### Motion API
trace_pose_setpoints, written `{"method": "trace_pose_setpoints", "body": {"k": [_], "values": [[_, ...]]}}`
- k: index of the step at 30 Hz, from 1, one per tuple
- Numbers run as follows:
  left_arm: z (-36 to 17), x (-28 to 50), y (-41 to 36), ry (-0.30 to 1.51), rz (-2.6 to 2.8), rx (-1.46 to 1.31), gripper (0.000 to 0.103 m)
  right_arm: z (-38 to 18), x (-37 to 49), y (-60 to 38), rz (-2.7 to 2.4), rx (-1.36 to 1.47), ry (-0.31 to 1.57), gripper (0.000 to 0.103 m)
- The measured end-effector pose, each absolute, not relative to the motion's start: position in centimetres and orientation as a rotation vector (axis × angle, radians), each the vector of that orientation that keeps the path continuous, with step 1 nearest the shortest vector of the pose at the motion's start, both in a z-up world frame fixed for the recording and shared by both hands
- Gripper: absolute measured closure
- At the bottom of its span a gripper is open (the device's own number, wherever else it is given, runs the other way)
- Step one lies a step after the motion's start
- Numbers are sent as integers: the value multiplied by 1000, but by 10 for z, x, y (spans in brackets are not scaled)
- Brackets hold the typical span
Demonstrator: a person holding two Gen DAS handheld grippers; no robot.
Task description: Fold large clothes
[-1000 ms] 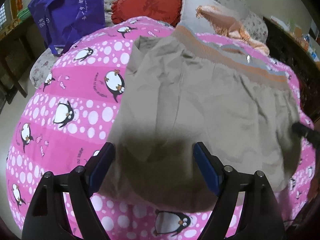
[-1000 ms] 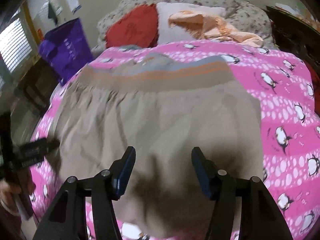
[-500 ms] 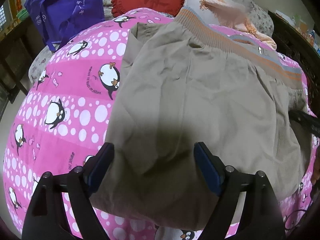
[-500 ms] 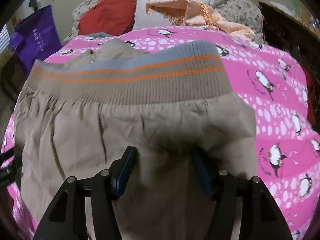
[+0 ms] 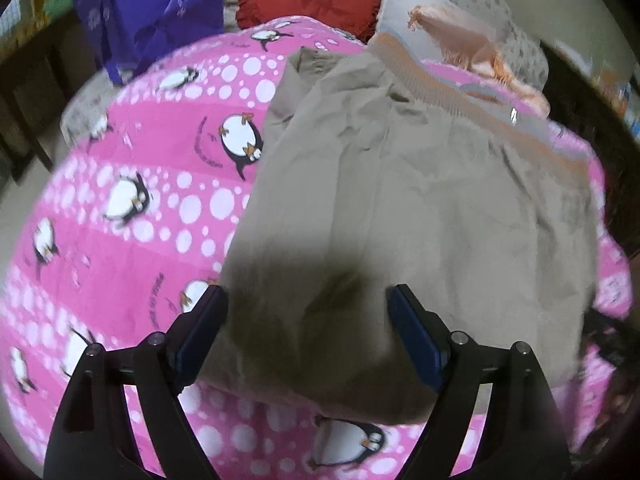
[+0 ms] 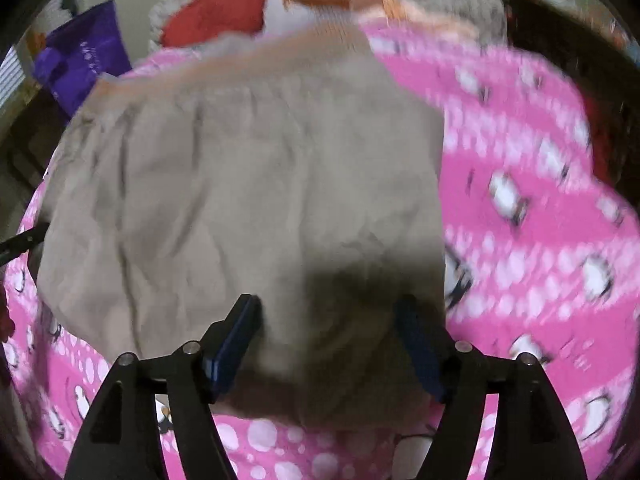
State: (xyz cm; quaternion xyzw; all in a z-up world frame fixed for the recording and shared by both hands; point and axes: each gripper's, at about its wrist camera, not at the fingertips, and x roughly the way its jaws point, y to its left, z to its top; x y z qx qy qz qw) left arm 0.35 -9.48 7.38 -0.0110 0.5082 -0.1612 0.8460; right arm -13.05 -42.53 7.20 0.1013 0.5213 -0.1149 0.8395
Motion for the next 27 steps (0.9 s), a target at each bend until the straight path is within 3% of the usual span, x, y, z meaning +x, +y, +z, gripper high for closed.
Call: {"method": "trace_pose_setpoints", "body": {"k": [7,12,16,18,22,24,25,26,27], "values": [[83,27,-62,1075,-378,-235,15,115,-142,-417,-183,276,978,29],[60,57,-59,1140,-403,-289,12,114,-137,-410,-148,255,985,28],[40,70,-73,1180,-425,-263,10,104,-139,-418,-136,330,1005,28],[42,69,-83,1156,-432,-227,2,102,-142,-426,-130,375,1013,28],[44,69,-99,1143,-449,-199,3,105,-148,-431,-139,374,1003,28],[46,69,-104,1146,-495,-214,40,104,-149,-437,-158,371,1008,28],[48,69,-105,1147,-499,-210,48,104,-150,-440,-166,383,1006,28],[51,69,-105,1138,-502,-206,73,103,-152,-444,-168,405,1001,28],[54,68,-104,1130,-515,-211,89,103,-154,-447,-165,431,995,28]]}}
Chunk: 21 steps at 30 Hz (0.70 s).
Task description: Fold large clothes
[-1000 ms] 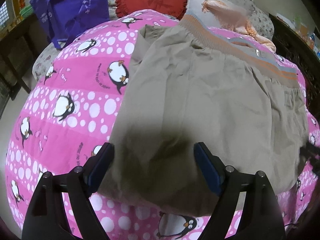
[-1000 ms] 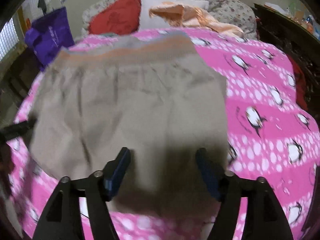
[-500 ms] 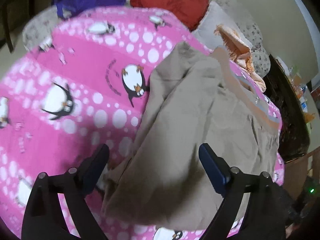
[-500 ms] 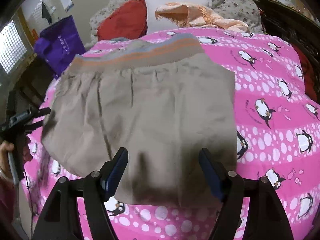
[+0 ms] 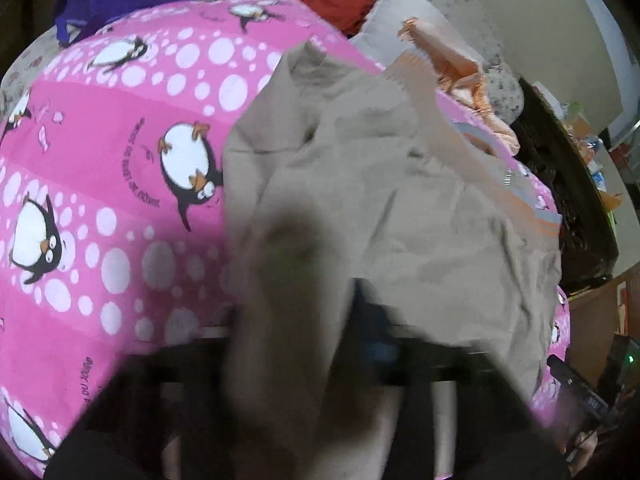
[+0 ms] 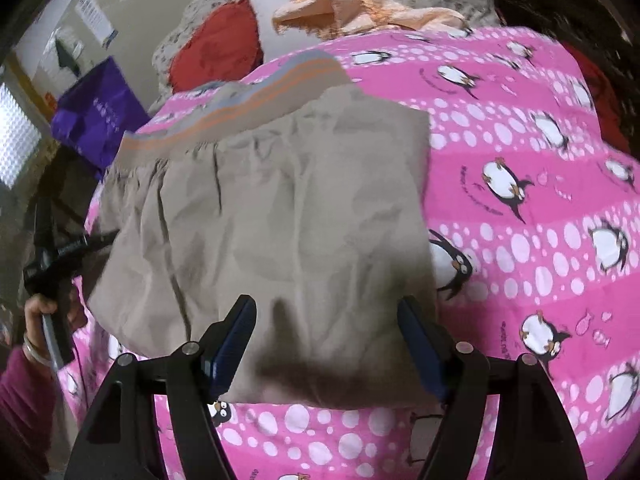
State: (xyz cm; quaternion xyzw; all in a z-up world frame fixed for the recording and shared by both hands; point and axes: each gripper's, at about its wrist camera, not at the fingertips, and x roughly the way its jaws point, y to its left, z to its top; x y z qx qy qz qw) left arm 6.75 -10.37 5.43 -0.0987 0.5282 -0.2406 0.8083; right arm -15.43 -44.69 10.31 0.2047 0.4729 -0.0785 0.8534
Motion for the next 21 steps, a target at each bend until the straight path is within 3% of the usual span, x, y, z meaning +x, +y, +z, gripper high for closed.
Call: {"method": "trace_pose_setpoints", "body": {"k": [3,10,13,21], "values": [[64,63,-94,1134,-523,-254,95,101,-162,-460,-172,503,973,28],[119,36,-101,1111,-642,-273,95,95,-160,-476,-142,557,934,28],[144,24,-122,1116,-681,-255,96,65,-147,-481,-194,540,1070,28],[199,-10,-210,1093,-832,-201,97,84,-197,-513,-205,660,929,28]]}}
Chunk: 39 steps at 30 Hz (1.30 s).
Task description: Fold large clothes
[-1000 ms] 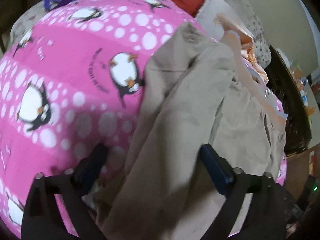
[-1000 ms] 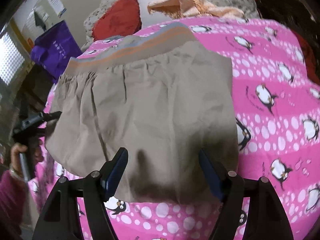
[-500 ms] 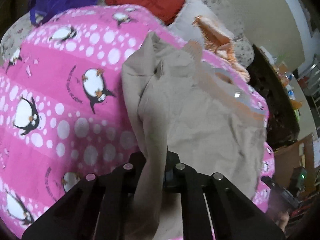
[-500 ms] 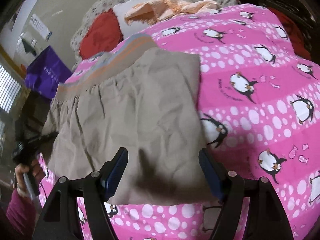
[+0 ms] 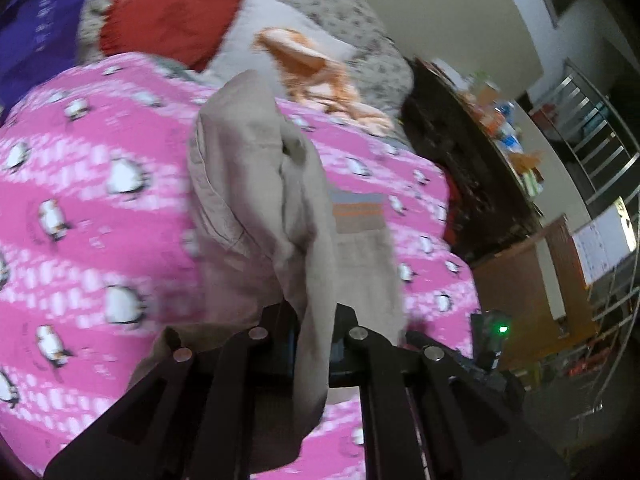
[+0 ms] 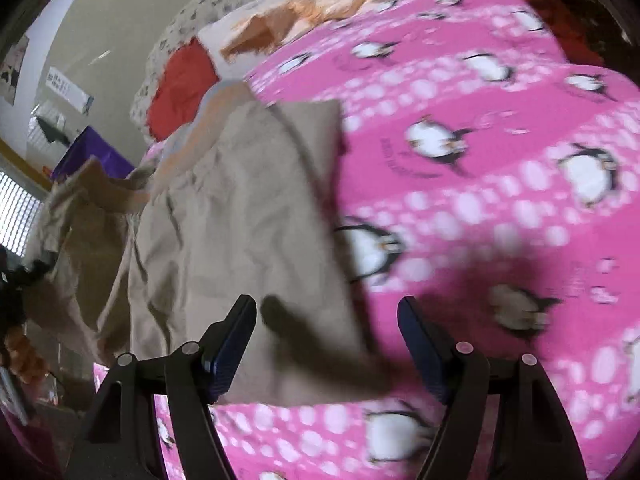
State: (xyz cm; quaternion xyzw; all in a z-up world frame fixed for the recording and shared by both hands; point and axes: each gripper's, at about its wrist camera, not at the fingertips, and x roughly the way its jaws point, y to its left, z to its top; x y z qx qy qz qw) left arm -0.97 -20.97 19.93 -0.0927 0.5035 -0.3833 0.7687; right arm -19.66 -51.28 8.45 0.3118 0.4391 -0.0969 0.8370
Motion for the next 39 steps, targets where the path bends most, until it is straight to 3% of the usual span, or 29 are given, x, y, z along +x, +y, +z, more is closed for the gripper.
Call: {"method": "trace_pose_setpoints", "body": {"k": [6,15,17,21,24,30,39], "values": [[196,-39,-306,1111,-939,-101,97,84,-229,-545,-261,743,882,28],[124,-63,-387,1210,-1018,-87,94,65,-253,-563,-288,804,880,28],[120,-63,-385,1229,-1031,-127,84,63,-256,-565,-296,805,881,28],[141,-72,-363,1230,-1099,-199,40,59,-263,-565,-313,792,904,28],[183,-89,-332,1119,-1159,-157,27,59,-266,-564,-314,793,909,28],[202,-91,-271,994,-1000,-85,25,70,-263,-553,-297,764,896,28],[102,-99,-306,1182,-871,-23,26,67,-261,-548,-302,776,919,28]]}}
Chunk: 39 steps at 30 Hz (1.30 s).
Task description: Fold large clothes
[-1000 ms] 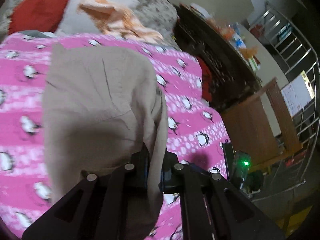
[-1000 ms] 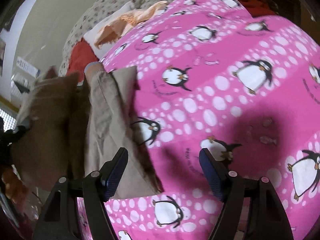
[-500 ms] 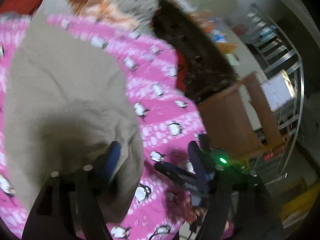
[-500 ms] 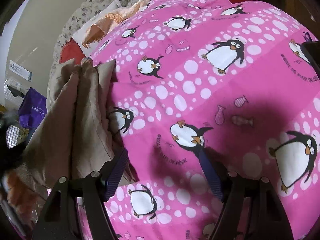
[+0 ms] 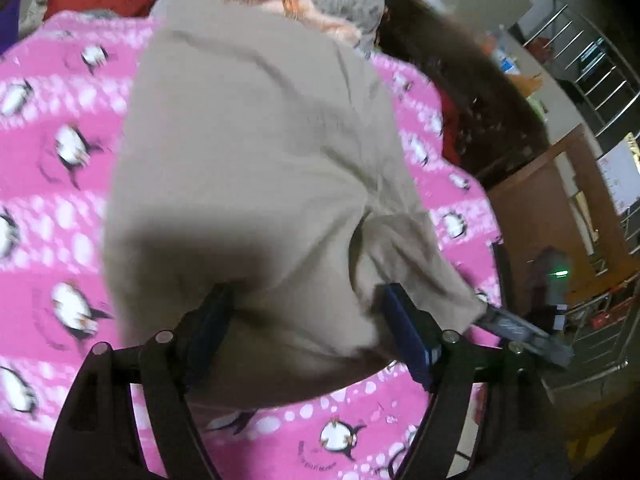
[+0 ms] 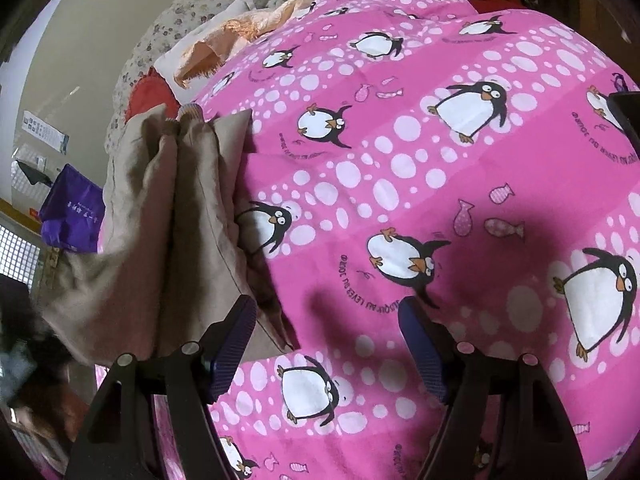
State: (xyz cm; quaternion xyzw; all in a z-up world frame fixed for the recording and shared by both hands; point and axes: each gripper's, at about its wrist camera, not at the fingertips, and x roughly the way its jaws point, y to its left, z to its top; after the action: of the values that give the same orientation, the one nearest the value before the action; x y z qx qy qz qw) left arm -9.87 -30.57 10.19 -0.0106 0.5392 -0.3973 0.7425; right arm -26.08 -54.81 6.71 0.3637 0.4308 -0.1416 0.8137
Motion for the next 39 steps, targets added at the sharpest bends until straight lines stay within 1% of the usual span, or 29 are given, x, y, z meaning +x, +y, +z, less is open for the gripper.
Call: {"method": "trace_pose_setpoints", "body": {"k": [3,8,12,15,17,20,22,24,26,29,32,39], "values": [[87,-106,-331,1165,-857,36,26,69,-265,-549,-317,770,918,28],[91,-108,-346,1167,-898,55,26,72,-270,-551,-334,757,927,28],[111,-110,-319,1173,-920,-7,29,74,-271,-551,-333,761,919,28],[134,-116,-295,1079,-892,56,29,76,-270,-547,-328,747,924,28],[140,-117,-284,1039,-866,95,29,79,-269,-545,-320,750,907,28],[132,-113,-272,1031,-837,119,29,98,-268,-544,-302,764,807,28],[113,-110,-278,1073,-801,136,29,107,-262,-542,-287,765,776,27],[93,-110,-280,1107,-783,153,29,110,-255,-540,-283,754,790,27],[84,-113,-287,1095,-762,204,29,107,-250,-536,-285,745,818,27],[82,-118,-294,1067,-749,259,26,98,-249,-527,-273,731,865,27],[81,-120,-299,1061,-742,268,25,94,-253,-523,-290,691,882,27],[81,-119,-299,1058,-740,266,25,102,-257,-525,-280,704,823,27]]}}
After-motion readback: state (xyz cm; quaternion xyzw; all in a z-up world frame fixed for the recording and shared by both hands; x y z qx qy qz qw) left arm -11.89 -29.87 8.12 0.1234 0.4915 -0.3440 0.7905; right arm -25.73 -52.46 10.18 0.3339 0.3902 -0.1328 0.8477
